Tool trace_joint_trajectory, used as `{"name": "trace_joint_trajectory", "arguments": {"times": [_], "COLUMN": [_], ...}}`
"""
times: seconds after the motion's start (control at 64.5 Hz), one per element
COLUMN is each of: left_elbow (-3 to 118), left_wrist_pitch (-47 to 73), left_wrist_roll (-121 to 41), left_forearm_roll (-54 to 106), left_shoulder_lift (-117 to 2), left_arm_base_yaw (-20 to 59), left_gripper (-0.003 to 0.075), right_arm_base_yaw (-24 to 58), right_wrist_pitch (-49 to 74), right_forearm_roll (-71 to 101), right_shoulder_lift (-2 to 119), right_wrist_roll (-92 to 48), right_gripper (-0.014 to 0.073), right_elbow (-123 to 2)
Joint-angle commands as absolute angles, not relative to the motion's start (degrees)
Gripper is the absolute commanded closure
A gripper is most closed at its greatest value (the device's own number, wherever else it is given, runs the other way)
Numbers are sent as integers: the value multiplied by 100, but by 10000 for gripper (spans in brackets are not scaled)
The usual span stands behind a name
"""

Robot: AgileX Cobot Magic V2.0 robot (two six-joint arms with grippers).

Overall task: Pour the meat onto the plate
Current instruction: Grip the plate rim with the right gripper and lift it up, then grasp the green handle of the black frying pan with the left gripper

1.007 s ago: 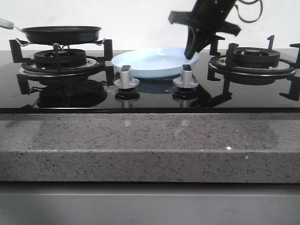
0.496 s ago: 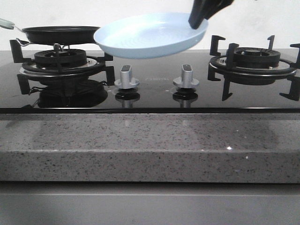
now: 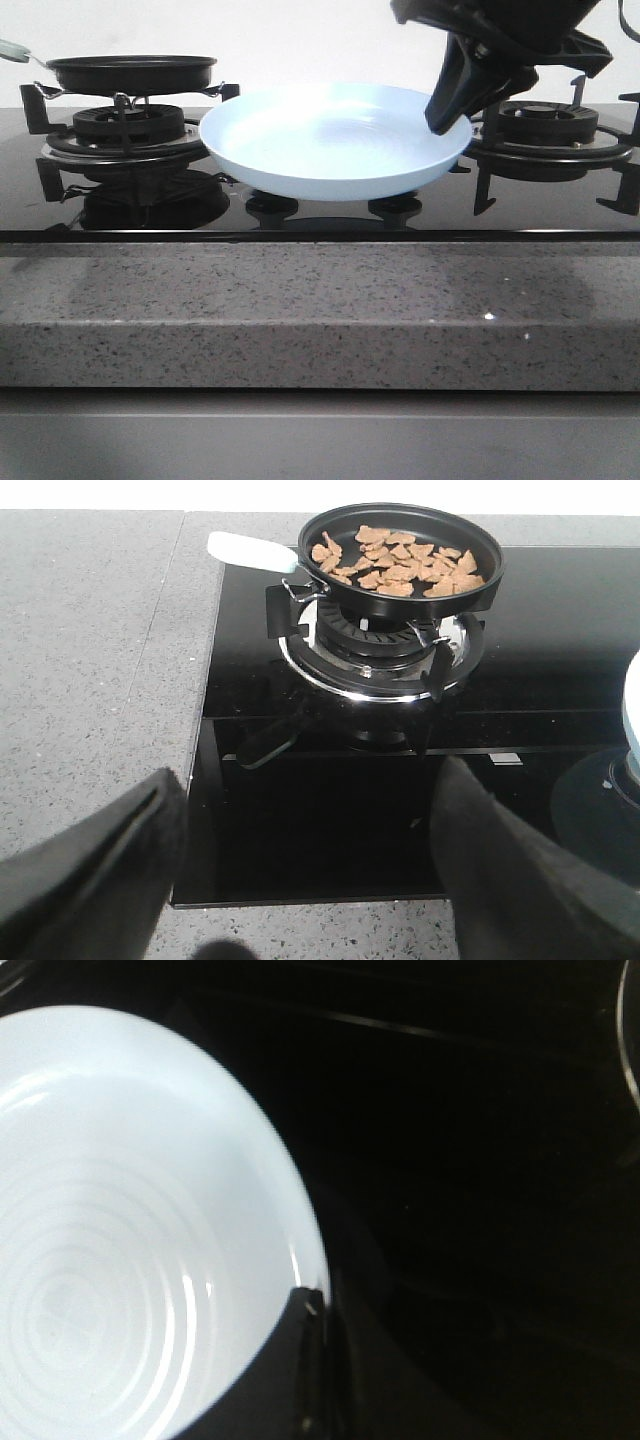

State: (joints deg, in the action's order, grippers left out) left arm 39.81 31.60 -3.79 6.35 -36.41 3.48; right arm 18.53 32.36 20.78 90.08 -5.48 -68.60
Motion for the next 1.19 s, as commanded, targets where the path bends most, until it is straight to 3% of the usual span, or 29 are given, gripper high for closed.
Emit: {"name": "trace_joint_trajectory", "arguments": {"times": [0.0,0.434,0.604,0.682,1.178], "left_elbow": [4188,4202,4499,4734,6536], "left_wrist_pitch": [2723,2770,2995,3189,3789], "left_wrist_roll": [-378,-378,-378,-378,-522], "left_forearm_roll": [681,681,633,619,1328], "left_shoulder_lift": [-3682,-3682,-3809,-4040,-6324], "left_arm_base_yaw": [372,372,372,372,180], "left_gripper": [209,207,160,127,133], "right_arm_base_yaw": [1846,1846,1846,1846,1846], "right_wrist_pitch": [2952,3050,3050,3050,3050], "right_forearm_roll": [2087,2087,2087,2087,2087], "right_shoulder_lift": [8787,8787,8787,8787,8787], "right_wrist_roll": [-609,-609,-609,-609,-604], "right_gripper": [701,701,701,701,701], "right_elbow": [-6910,-6910,-6910,-6910,-6910]}}
